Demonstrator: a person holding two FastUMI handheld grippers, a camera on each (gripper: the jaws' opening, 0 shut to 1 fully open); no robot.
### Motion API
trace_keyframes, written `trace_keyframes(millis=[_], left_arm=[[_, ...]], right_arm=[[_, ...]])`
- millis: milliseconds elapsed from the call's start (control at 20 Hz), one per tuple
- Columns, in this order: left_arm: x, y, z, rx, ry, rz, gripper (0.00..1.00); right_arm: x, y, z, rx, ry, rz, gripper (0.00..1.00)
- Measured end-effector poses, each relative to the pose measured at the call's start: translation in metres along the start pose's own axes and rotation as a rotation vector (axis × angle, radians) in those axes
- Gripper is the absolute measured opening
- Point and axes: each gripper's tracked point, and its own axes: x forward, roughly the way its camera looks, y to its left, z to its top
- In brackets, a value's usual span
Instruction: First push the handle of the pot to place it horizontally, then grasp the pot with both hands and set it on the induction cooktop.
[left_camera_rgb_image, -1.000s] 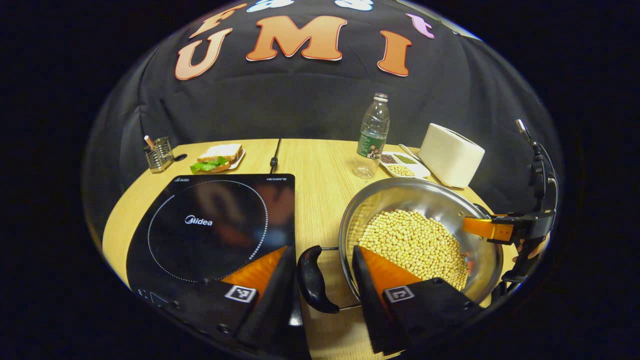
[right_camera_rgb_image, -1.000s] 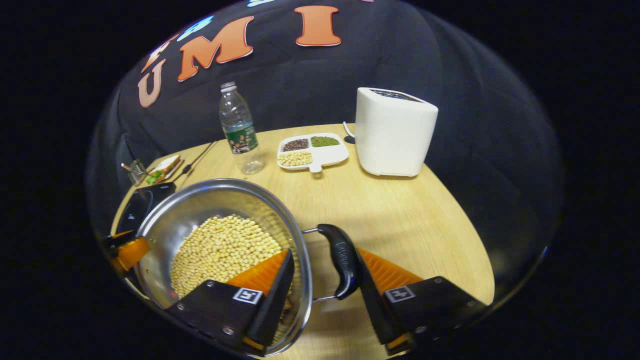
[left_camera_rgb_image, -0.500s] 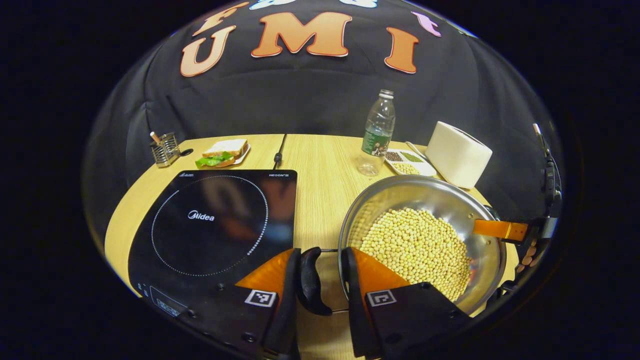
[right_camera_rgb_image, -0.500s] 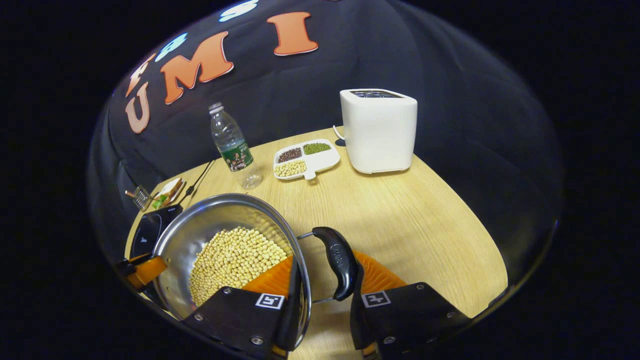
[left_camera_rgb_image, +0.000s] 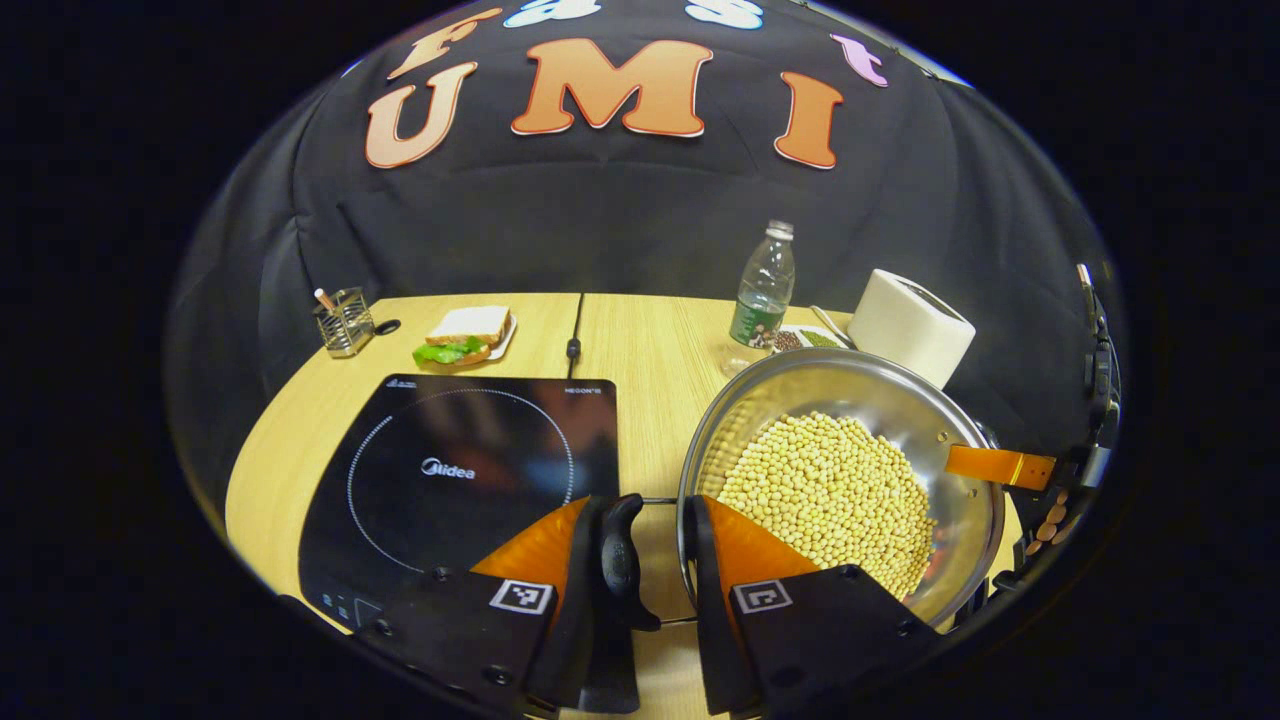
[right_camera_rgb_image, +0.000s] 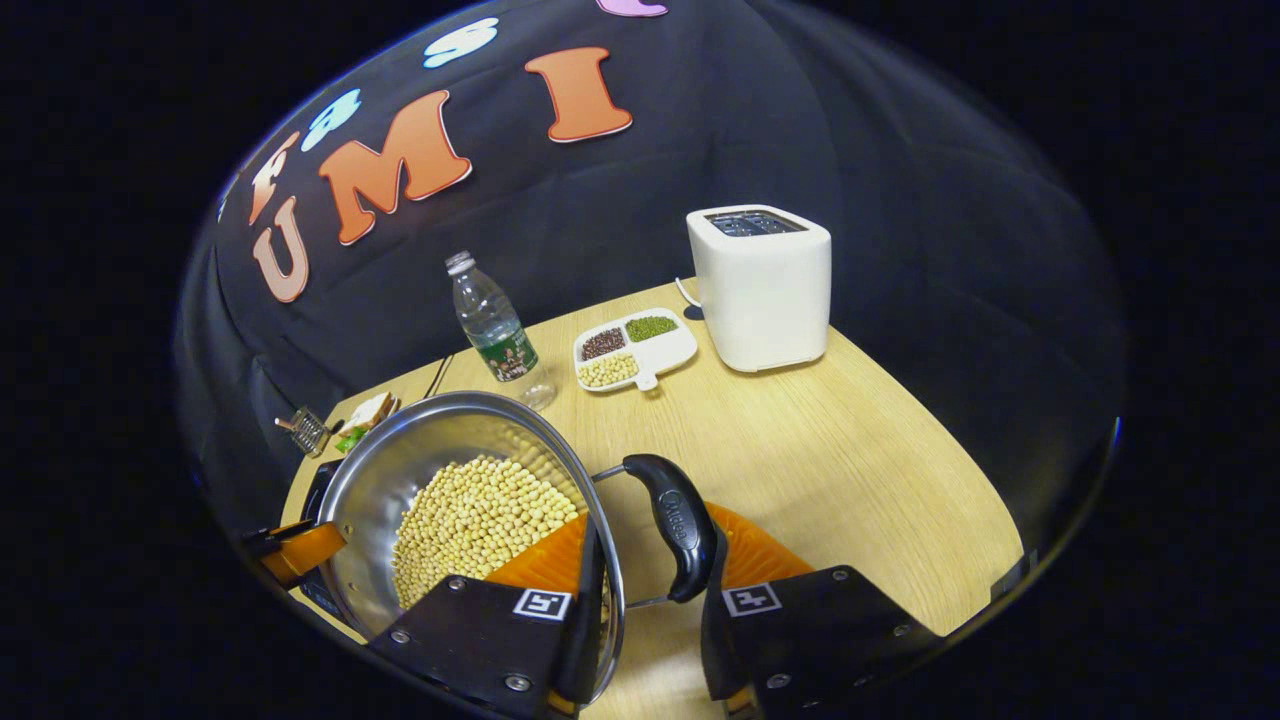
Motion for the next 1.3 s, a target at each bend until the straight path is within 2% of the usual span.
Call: trace_keyframes(millis=[250,700,950,1050,1300], left_arm=[[-0.024,0.037,0.026,0.006,-0.020,0.031,0.52],[-0.066,0.130,0.069,-0.020,-0.067,0.098,0.49],[-0.075,0.188,0.072,-0.042,-0.058,0.137,0.51],[-0.078,0.210,0.068,-0.055,-0.048,0.148,0.49],[-0.072,0.256,0.057,-0.083,-0.020,0.165,0.51]], right_arm=[[-0.013,0.043,0.014,-0.005,-0.013,0.039,0.41],[-0.035,0.145,0.028,-0.048,-0.036,0.115,0.41],[-0.029,0.203,0.015,-0.069,-0.014,0.151,0.41],[-0.027,0.222,0.008,-0.079,-0.002,0.160,0.41],[-0.016,0.264,-0.013,-0.101,0.033,0.170,0.41]])
